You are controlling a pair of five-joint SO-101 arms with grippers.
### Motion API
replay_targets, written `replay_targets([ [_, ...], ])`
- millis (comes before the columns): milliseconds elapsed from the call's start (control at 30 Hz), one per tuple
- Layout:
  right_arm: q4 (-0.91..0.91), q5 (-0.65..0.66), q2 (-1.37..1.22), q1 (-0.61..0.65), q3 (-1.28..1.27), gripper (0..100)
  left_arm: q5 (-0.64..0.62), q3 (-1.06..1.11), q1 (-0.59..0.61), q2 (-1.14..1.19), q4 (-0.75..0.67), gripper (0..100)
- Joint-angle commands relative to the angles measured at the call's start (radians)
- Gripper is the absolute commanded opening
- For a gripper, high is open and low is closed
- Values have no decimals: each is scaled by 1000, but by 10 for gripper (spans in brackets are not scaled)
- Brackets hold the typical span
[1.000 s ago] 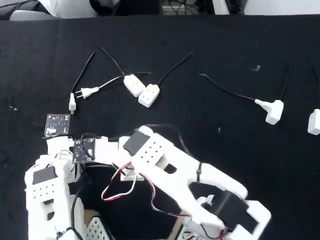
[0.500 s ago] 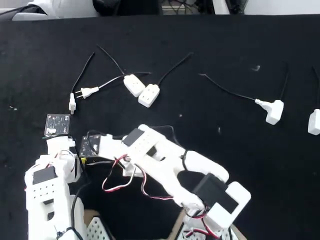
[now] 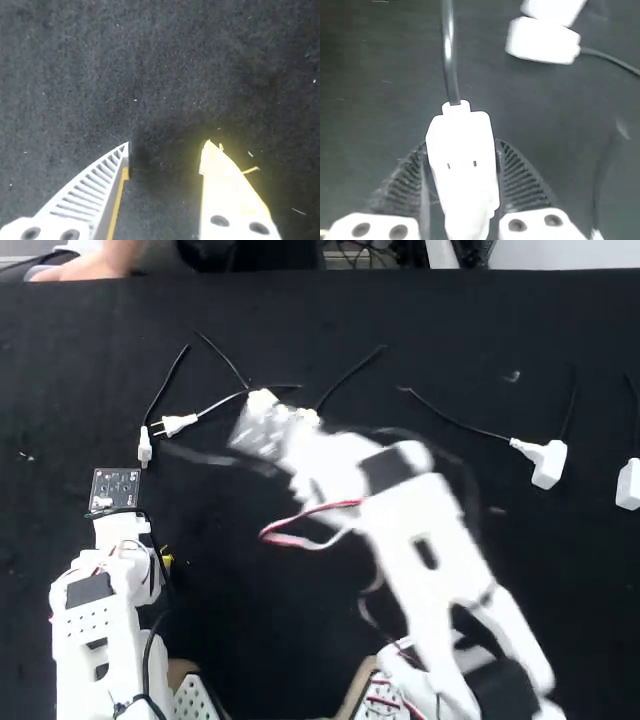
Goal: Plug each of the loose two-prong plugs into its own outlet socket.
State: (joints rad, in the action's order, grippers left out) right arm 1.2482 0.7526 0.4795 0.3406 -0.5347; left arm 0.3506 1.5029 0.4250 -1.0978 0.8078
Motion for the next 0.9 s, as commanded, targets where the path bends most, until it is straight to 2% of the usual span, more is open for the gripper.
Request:
replay_targets([
  [0,12,18,101,-313,51,11,8,-2,5,-12,-6,230],
  [67,5,18,90,-499,53,11,8,-2,5,-12,-6,230],
  [167,-115,15,35,-761,56,11,8,-2,4,-12,-6,230],
  [267,-281,-44,-70,-888,90,11,8,-2,-1,-12,-6,230],
  [400,-322,-80,-297,-881,220,11,8,-2,-1,-12,-6,230],
  [567,-318,-256,-596,-830,509,11,8,-1,4,-12,-6,230],
  [700,-226,-305,-779,-779,702,18,8,-1,4,-12,-6,230],
  [767,-147,-305,-837,-761,791,68,8,-1,4,-12,-6,230],
  [867,-9,-298,-881,-743,929,215,8,-1,4,-12,-6,230],
])
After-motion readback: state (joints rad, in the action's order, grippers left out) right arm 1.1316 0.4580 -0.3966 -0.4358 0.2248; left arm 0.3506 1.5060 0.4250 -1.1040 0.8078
